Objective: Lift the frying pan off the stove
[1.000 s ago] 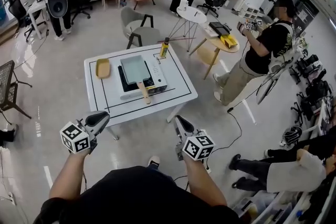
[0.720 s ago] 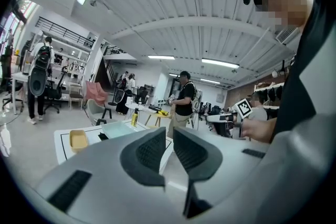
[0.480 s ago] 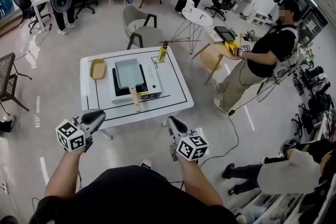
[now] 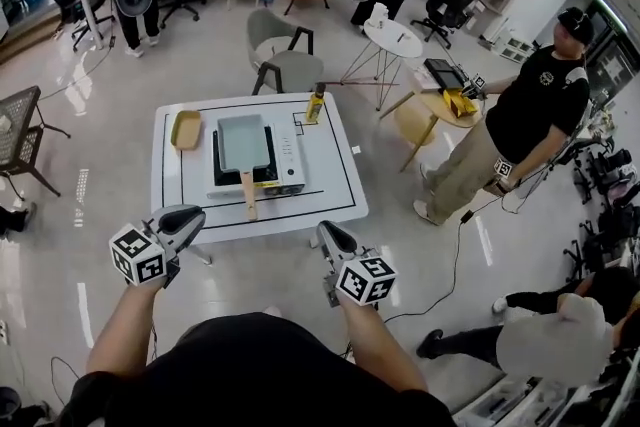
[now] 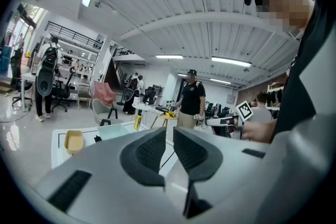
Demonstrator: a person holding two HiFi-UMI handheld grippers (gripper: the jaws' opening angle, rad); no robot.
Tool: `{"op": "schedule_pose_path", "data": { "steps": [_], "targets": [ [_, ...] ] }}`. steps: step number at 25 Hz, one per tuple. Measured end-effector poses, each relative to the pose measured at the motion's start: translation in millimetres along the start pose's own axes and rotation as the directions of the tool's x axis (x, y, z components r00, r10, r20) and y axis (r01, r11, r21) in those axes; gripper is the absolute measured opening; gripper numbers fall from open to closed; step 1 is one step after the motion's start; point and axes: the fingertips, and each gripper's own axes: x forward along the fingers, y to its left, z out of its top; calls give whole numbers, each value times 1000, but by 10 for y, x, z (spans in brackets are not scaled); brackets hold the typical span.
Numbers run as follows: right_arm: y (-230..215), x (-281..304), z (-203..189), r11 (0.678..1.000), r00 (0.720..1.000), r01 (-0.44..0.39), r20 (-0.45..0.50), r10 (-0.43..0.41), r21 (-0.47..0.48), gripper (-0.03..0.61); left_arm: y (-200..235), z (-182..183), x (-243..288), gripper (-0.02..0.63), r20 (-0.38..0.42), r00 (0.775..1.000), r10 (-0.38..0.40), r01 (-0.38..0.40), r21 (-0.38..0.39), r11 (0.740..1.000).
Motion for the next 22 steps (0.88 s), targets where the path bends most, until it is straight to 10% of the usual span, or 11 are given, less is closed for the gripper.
{"op": "schedule_pose_path", "data": {
  "steps": [22],
  "targets": [
    [-342, 243, 89, 995, 994, -101, -50, 101, -6, 28, -68, -123, 396, 52, 4, 999, 52, -51, -68, 996]
  ]
}}
